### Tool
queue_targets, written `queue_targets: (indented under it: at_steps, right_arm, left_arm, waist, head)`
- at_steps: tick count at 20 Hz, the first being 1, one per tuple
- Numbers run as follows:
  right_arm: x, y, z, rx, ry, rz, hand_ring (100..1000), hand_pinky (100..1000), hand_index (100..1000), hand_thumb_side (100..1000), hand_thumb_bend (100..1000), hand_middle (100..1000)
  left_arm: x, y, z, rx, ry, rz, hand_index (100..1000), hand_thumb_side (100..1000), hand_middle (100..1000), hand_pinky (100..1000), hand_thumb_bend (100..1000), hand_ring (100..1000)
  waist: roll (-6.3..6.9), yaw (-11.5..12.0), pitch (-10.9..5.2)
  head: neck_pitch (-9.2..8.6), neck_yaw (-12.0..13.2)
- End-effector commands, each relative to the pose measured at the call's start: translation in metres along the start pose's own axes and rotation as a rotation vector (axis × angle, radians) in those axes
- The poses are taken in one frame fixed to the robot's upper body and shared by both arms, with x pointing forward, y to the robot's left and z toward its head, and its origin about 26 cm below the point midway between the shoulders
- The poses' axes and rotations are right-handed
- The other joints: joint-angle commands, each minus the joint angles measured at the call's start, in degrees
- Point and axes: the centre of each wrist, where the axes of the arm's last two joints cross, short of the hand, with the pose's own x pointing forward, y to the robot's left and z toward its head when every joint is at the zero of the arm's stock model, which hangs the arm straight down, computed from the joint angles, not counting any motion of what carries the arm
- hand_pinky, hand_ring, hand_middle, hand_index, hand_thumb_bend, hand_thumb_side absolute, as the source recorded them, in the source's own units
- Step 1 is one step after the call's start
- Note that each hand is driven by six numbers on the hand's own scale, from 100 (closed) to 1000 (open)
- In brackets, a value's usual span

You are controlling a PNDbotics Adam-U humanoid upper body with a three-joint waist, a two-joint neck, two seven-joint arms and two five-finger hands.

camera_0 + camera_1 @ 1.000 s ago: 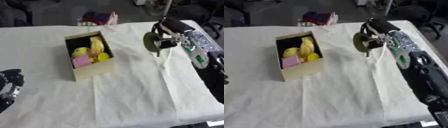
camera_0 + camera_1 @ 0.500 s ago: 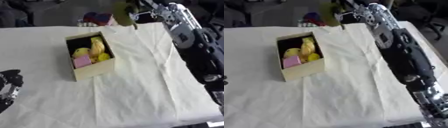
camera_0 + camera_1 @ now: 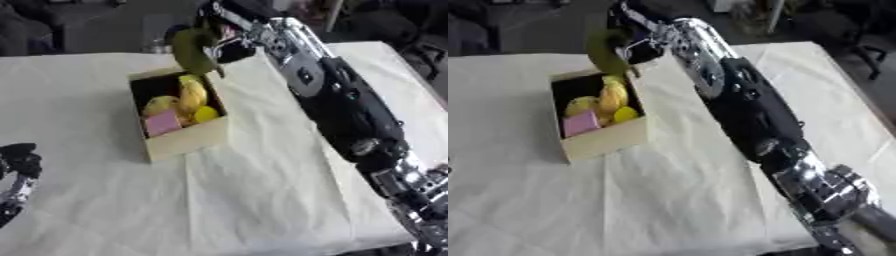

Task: Pick up objects on the table and place them in the box.

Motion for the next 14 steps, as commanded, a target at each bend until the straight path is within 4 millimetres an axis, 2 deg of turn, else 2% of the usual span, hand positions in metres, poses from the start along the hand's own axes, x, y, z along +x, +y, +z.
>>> queue_targets:
  at_steps: [1,2,4,5,7,10,14]
  right_arm:
    - [0.005,0.014,-0.013,0.087,-0.015,0.003,561,745,467,100,145,376]
    - [0.006,0.023,-0.015,0.121,-0.015,0.005,571,749,489,104,162,398]
    - [0.005,0.035,-0.018,0.159,-0.010,0.019,615,762,626,220,292,500]
    - [0.005,0.038,-0.018,0.166,-0.007,0.026,650,771,719,300,390,571]
    - [0.003,0.040,-0.017,0.160,0.004,0.038,702,786,812,379,476,671]
    - [0.000,0.029,-0.014,0.101,0.029,0.054,770,818,906,444,536,789]
    - [-0.003,-0.002,-0.003,-0.050,0.052,0.064,809,851,946,464,543,860]
  left_arm:
    - [0.004,0.001,-0.002,-0.005,-0.019,-0.001,780,578,612,869,223,620]
    - [0.004,0.001,-0.002,-0.006,-0.019,0.000,780,579,612,869,223,619]
    - [0.004,0.001,-0.002,-0.005,-0.018,0.000,780,579,612,869,223,619]
    - [0.004,0.001,-0.002,-0.005,-0.017,0.000,780,578,612,869,223,619]
    - [0.004,0.001,-0.001,-0.004,-0.017,0.001,780,578,612,869,222,619]
    - [0.004,0.001,-0.001,-0.006,-0.017,0.001,780,578,612,869,222,619]
    - [0.003,0.001,-0.001,-0.004,-0.014,0.000,780,579,612,870,221,620]
  waist:
    - [0.69,0.1,-1.40]
    - [0.70,0.1,-1.37]
    - [0.72,0.1,-1.34]
    - [0.72,0.1,-1.33]
    - [0.71,0.0,-1.36]
    - [0.68,-0.3,-1.46]
    - [0.61,-0.6,-1.59]
  head:
    - [0.22,-0.3]
    - [0.22,-0.4]
    - [0.22,-0.4]
    - [0.22,-0.4]
    - [0.22,-0.4]
    - [0.22,-0.3]
    - [0.22,-0.2]
